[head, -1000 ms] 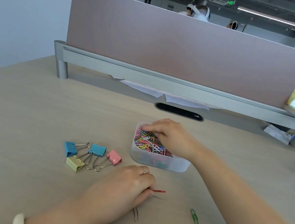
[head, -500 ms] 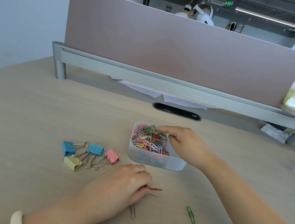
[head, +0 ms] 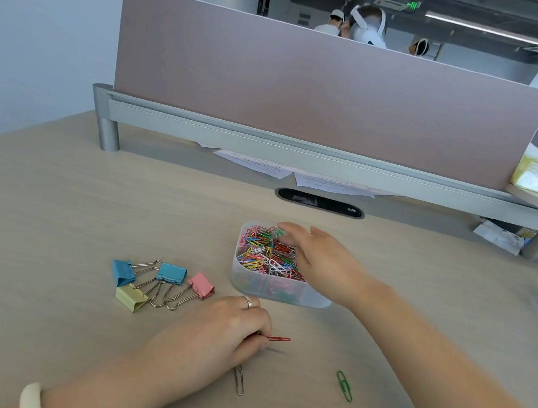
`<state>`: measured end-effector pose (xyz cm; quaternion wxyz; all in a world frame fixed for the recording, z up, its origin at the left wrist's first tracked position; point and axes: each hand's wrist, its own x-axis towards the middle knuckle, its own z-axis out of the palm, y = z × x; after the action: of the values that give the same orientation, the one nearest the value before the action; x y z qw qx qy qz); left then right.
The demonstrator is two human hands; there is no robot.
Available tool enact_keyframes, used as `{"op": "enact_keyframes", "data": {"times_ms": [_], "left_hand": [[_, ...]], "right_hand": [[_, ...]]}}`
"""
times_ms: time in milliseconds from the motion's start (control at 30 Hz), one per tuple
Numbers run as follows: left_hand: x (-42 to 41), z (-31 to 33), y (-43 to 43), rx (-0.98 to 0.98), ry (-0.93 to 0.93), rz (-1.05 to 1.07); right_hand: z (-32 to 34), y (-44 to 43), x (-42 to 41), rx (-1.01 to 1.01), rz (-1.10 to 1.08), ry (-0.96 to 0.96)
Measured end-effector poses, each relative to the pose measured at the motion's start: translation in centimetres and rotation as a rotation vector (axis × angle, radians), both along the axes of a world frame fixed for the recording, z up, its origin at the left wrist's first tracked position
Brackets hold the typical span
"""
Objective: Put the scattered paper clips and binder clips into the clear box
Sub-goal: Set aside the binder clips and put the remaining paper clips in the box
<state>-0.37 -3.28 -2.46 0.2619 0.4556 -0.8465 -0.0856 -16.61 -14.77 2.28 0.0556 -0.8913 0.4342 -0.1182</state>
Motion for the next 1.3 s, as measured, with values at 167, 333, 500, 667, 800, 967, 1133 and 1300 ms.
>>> {"op": "enact_keyframes", "data": {"times_ms": [167,333,500,667,800,967,1133,1300], "left_hand": [[0.2,-0.1,-0.1,0.003,0.003,0.008],[0.3,0.6,-0.1,0.013,0.086,0.033],[1.2,3.3,-2.3,-0.073,0.231,0.183],[1.6,5.5,-6.9,-0.047,0.06,0.274],[1.1,6.3,-8.1,0.078,-0.238,0.256],[0.3,7.0,-8.4,0.2,-0.325,0.218],[0.4,6.6,-8.2,0.214,-0.062,0.241],[0.9,5.8,-7.8,0.144,-0.024,0.188]], "right_hand": [[0.4,0.0,-0.2,0.073,-0.006,-0.15],[0.9,1.4,-1.4,0.196,-0.021,-0.433],[1.8,6.0,-5.1,0.135,-0.015,-0.363],[1.6,9.9,-7.9,0.432,-0.179,0.102],[0.6,9.9,-7.4,0.424,-0.185,0.09],[0.1,9.5,-6.7,0.374,-0.118,0.05],[-0.4,9.8,-6.1,0.349,-0.042,-0.021],[-1.0,10.2,-5.1,0.356,0.101,-0.084]]}}
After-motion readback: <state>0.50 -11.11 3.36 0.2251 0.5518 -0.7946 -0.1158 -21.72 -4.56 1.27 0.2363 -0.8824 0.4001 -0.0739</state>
